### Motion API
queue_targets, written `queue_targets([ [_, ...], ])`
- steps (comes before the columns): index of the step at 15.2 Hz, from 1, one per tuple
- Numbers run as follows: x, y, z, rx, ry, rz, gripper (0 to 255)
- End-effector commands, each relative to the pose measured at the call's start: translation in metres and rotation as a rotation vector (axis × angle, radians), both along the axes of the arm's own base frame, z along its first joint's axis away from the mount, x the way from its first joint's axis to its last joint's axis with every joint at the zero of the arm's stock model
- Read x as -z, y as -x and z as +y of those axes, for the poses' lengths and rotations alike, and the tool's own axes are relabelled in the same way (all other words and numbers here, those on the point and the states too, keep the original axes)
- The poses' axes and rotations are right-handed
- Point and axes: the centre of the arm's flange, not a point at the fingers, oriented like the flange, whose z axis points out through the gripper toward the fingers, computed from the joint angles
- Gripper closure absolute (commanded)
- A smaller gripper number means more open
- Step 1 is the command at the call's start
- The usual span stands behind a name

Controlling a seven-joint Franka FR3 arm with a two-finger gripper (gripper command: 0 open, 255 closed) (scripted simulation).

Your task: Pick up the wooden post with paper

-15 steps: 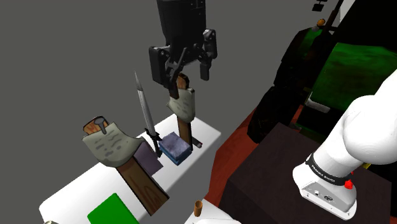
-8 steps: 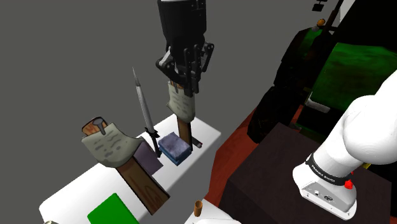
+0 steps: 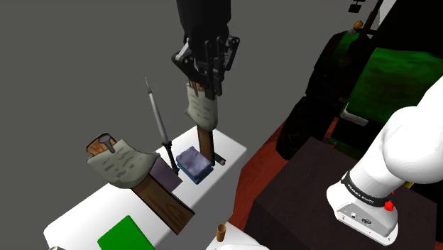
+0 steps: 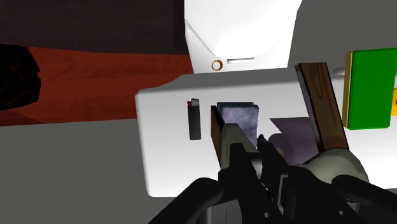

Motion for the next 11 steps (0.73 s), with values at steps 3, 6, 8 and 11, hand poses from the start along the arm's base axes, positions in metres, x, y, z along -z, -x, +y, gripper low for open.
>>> queue_targets([
  [3, -0.022, 0.0, 0.0, 0.0, 0.0, 0.0, 255],
  [6, -0.038, 0.0, 0.0, 0.0, 0.0, 0.0, 255],
  [8, -0.048, 0.0, 0.0, 0.0, 0.0, 0.0, 255],
  [11, -0.06, 0.0, 0.0, 0.0, 0.0, 0.0, 255],
])
